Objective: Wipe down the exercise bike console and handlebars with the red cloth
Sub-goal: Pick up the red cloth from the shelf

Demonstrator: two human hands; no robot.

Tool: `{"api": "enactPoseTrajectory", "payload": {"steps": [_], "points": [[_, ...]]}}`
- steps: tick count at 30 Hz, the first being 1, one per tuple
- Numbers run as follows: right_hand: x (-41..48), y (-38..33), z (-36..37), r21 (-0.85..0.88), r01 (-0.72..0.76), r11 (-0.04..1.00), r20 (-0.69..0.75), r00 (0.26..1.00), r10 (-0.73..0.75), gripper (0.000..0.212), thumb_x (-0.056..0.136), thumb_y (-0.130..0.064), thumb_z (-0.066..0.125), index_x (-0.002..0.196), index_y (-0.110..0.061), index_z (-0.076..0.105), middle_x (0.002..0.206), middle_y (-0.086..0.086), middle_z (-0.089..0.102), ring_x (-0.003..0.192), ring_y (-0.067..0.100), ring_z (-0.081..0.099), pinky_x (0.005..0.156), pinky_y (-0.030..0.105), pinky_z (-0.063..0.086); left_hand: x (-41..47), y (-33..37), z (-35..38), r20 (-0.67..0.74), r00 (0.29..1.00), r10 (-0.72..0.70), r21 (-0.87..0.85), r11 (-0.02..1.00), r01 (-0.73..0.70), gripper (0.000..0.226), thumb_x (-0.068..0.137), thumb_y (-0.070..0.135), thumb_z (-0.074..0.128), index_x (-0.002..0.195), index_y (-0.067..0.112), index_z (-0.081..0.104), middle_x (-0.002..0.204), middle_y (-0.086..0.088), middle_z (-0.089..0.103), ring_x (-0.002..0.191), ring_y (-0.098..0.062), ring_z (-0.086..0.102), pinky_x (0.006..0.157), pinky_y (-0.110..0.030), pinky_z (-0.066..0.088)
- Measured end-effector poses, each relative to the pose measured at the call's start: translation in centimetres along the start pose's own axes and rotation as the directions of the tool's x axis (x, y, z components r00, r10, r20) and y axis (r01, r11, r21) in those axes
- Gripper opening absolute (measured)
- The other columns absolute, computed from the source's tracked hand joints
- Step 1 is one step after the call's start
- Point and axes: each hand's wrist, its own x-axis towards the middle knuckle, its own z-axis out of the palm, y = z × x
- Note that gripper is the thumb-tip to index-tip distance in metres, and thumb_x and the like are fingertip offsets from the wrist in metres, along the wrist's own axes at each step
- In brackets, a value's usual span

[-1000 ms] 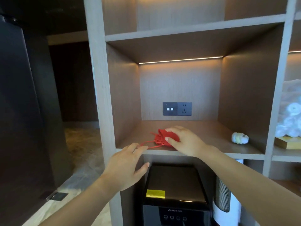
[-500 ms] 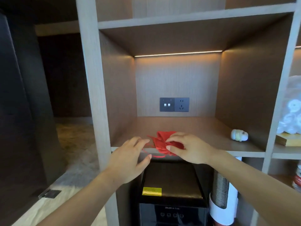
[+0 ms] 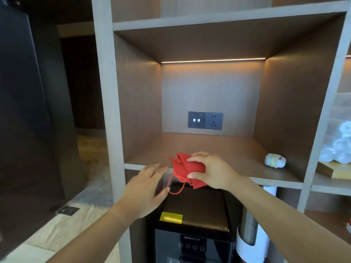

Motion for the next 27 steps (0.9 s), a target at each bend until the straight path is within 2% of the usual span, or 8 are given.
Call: {"api": "enactPoseTrajectory", "payload": {"steps": [5, 9, 13, 16, 18, 23, 25, 27], "points": [[-0.8, 0.0, -0.3, 0.04, 0.113, 0.993, -0.087, 0.99, -0.109, 0.043, 0.076, -0.032, 0.073, 0.117, -0.021, 0.062, 0.123, 0.0, 0.058, 0.111, 0.021, 0.054, 0.097, 0.036, 0.042, -4.3, 3.1, -2.1, 0.009, 0.995, -0.095, 0.001, 0.995, 0.095, 0.059, 0.089, 0.057, 0.039, 0.143, 0.037, 0.025, 0.151, 0.013, 0.027, 0.136, -0.009, 0.028, 0.104, -0.028, 0.034], [-2.8, -0.3, -0.6, 0.061, 0.192, 0.979, -0.139, 0.973, -0.182, 0.039, 0.078, -0.027, 0.072, 0.114, -0.018, 0.062, 0.12, 0.001, 0.059, 0.11, 0.021, 0.052, 0.094, 0.031, 0.039, -8.8, 6.0, -4.3, -0.003, 0.978, -0.21, -0.003, 0.978, 0.21, 0.057, 0.091, 0.056, 0.038, 0.143, 0.037, 0.025, 0.151, 0.013, 0.026, 0.136, -0.008, 0.028, 0.104, -0.026, 0.034], [-6.9, -1.9, 0.7, 0.179, 0.328, 0.928, -0.146, 0.941, -0.305, 0.037, 0.08, -0.03, 0.07, 0.115, -0.024, 0.06, 0.12, -0.005, 0.055, 0.109, 0.015, 0.048, 0.09, 0.027, 0.037, -15.0, 9.2, -5.7, -0.05, 0.927, -0.371, -0.042, 0.928, 0.37, 0.053, 0.089, 0.057, 0.038, 0.138, 0.039, 0.031, 0.146, 0.017, 0.032, 0.127, -0.007, 0.04, 0.097, -0.029, 0.045], [-10.8, -4.0, 3.5, 0.304, 0.44, 0.845, -0.071, 0.895, -0.441, 0.036, 0.081, -0.03, 0.069, 0.114, -0.022, 0.06, 0.118, -0.005, 0.055, 0.107, 0.017, 0.051, 0.091, 0.029, 0.04, -21.0, 11.9, -6.0, -0.065, 0.876, -0.477, -0.053, 0.879, 0.475, 0.051, 0.089, 0.055, 0.04, 0.137, 0.037, 0.035, 0.143, 0.019, 0.035, 0.123, -0.006, 0.042, 0.088, -0.03, 0.051], [-13.8, -6.1, 6.0, 0.36, 0.473, 0.804, 0.014, 0.859, -0.511, 0.036, 0.083, -0.032, 0.067, 0.116, -0.021, 0.058, 0.12, -0.004, 0.055, 0.108, 0.017, 0.05, 0.091, 0.027, 0.039, -25.4, 13.8, -6.4, -0.057, 0.823, -0.565, -0.044, 0.825, 0.563, 0.052, 0.089, 0.053, 0.04, 0.138, 0.035, 0.036, 0.143, 0.016, 0.036, 0.124, -0.009, 0.042, 0.087, -0.031, 0.05], [-22.0, -13.0, 11.5, 0.547, 0.444, 0.709, 0.205, 0.751, -0.628, 0.038, 0.083, -0.031, 0.066, 0.118, -0.019, 0.057, 0.121, -0.003, 0.055, 0.111, 0.014, 0.049, 0.094, 0.022, 0.037, -36.7, 17.7, -8.5, -0.029, 0.632, -0.775, -0.008, 0.632, 0.775, 0.054, 0.088, 0.054, 0.039, 0.139, 0.034, 0.033, 0.144, 0.014, 0.035, 0.117, -0.011, 0.046, 0.088, -0.031, 0.048], [-25.1, -16.1, 13.3, 0.608, 0.433, 0.665, 0.243, 0.696, -0.675, 0.035, 0.082, -0.026, 0.069, 0.114, -0.017, 0.059, 0.117, -0.002, 0.056, 0.108, 0.015, 0.05, 0.095, 0.023, 0.037, -41.0, 19.0, -9.2, -0.022, 0.556, -0.831, 0.002, 0.556, 0.831, 0.054, 0.089, 0.052, 0.041, 0.139, 0.034, 0.034, 0.142, 0.013, 0.037, 0.109, -0.012, 0.049, 0.084, -0.03, 0.047], [-27.8, -19.3, 14.9, 0.652, 0.422, 0.63, 0.276, 0.642, -0.716, 0.034, 0.08, -0.023, 0.07, 0.113, -0.016, 0.061, 0.115, -0.002, 0.057, 0.106, 0.017, 0.051, 0.095, 0.027, 0.04, -45.2, 20.2, -9.9, -0.018, 0.487, -0.873, 0.01, 0.487, 0.873, 0.054, 0.089, 0.051, 0.041, 0.139, 0.033, 0.034, 0.141, 0.013, 0.038, 0.11, -0.012, 0.049, 0.082, -0.03, 0.048]]}}
